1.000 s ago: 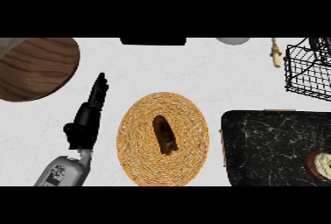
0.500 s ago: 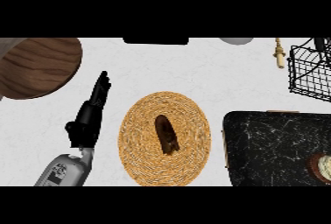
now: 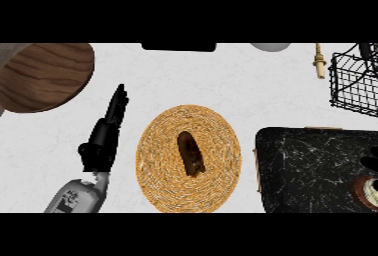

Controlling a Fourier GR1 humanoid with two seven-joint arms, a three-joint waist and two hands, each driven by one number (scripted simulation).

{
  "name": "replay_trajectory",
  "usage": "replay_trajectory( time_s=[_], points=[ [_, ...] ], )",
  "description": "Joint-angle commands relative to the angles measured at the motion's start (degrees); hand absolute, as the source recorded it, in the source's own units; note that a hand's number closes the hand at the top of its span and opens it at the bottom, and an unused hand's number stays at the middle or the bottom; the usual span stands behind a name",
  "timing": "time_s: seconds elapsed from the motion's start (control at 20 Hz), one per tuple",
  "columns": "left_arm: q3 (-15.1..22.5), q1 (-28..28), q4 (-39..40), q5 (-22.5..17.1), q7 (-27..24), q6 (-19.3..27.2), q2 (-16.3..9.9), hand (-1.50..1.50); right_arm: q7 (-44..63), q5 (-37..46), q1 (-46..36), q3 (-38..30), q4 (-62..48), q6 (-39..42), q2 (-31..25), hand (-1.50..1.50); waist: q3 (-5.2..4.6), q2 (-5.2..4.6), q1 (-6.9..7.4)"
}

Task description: Pick the cupcake from the tray and place it in the tiered basket

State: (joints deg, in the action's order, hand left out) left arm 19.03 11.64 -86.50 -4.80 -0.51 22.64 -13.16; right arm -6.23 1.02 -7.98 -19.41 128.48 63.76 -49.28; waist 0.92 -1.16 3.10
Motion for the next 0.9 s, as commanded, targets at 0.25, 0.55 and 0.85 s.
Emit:
replay_trajectory(
  time_s=[0.25, 0.55, 0.85],
  points=[
    [-0.20, -0.17, -0.05, -0.27, -0.01, 0.22, 1.03, 0.00, -14.34, 8.36, 1.23, 6.42, -3.25, 1.36, -2.42, -1.50, -0.09, 0.05, 0.03],
    [-1.01, 1.44, 1.16, -0.18, 0.97, -0.55, 0.20, 0.00, -20.40, 16.26, 4.33, 11.82, -4.90, -6.21, -5.69, -1.50, -0.06, -0.01, -0.89],
    [-0.78, -0.60, 1.25, 1.01, -0.86, 0.21, 0.28, 0.00, -29.98, 27.65, 9.04, 20.72, -10.11, -18.79, -9.81, -1.50, -0.30, 0.19, -0.71]
  ],
)
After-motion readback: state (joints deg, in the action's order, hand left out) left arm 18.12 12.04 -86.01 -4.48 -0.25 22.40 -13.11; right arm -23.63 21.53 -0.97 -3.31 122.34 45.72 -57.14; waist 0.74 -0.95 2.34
